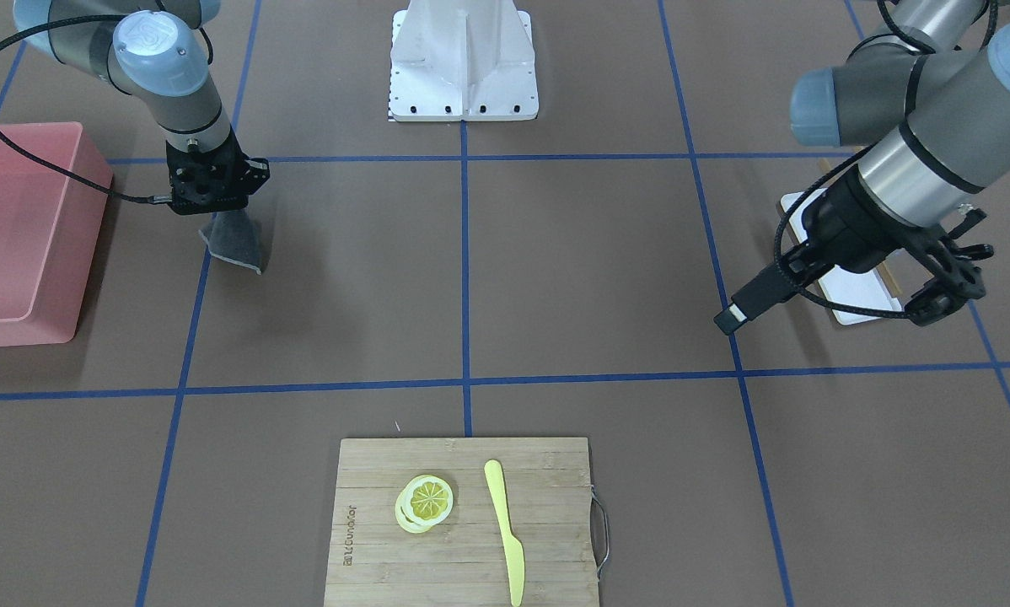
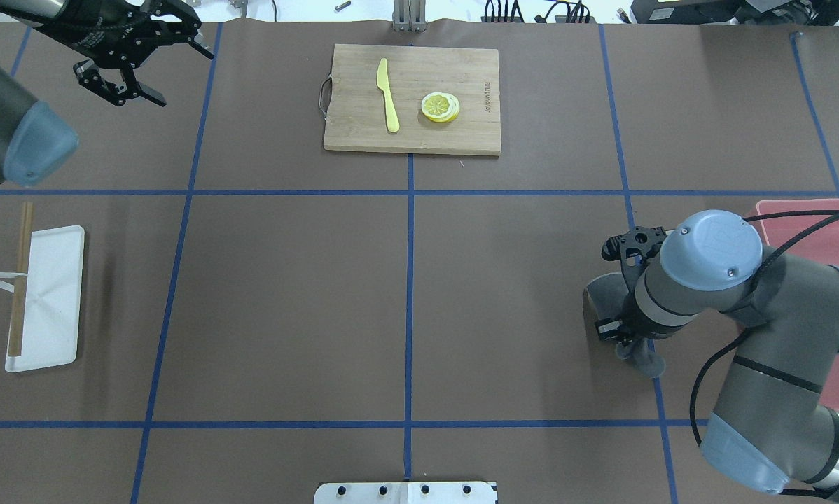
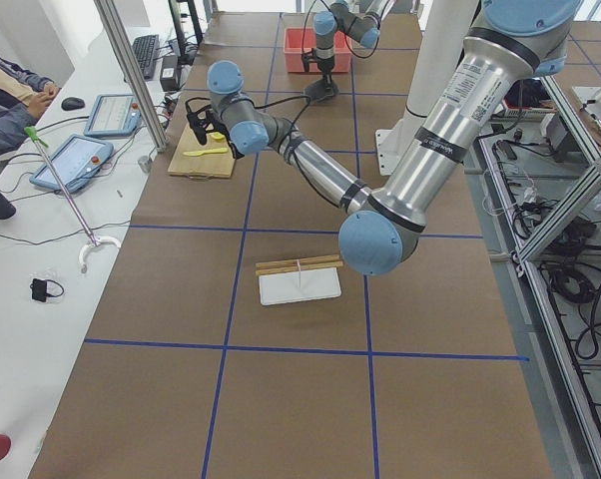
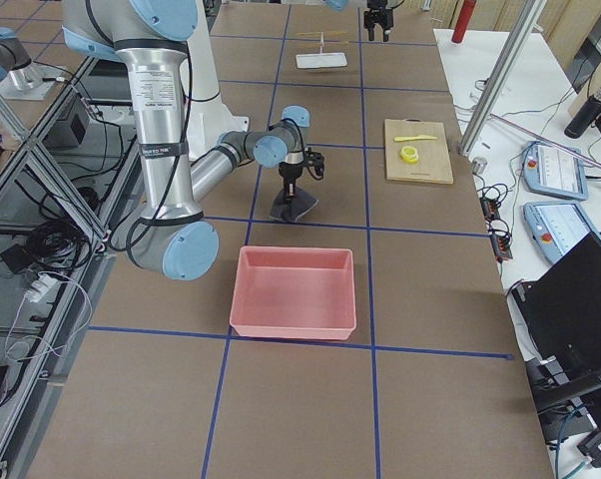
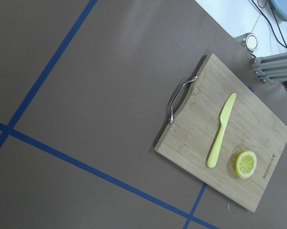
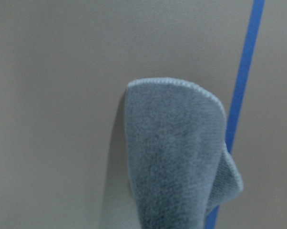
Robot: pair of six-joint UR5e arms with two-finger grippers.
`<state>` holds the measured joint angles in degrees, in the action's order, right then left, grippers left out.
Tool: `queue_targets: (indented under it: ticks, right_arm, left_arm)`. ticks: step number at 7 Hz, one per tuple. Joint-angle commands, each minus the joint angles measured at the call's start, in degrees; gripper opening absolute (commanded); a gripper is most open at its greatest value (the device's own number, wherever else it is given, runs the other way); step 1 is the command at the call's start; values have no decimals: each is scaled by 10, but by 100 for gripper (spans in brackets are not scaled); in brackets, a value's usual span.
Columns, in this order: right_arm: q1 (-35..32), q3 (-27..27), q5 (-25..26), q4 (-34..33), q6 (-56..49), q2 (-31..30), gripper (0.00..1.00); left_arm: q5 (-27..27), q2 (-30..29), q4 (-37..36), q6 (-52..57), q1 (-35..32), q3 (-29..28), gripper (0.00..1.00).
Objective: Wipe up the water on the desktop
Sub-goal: 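Wipe the table surface with the cloth in the right gripper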
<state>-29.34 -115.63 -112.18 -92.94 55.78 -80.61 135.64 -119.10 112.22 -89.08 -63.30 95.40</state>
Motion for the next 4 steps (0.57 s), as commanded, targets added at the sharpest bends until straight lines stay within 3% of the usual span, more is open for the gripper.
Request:
queue_targets:
  ticks: [1, 3, 4]
  right_arm:
    - [59, 53, 4, -1, 112, 124, 0]
    - [92, 124, 21, 1, 191, 235, 0]
    - [83, 114, 18, 0, 195, 220, 0]
  left_arm:
    - [13, 52, -2, 110, -29, 3, 98]
    - [9, 110, -12, 283, -60, 3, 98]
    - [3, 146, -36, 418, -91, 1, 98]
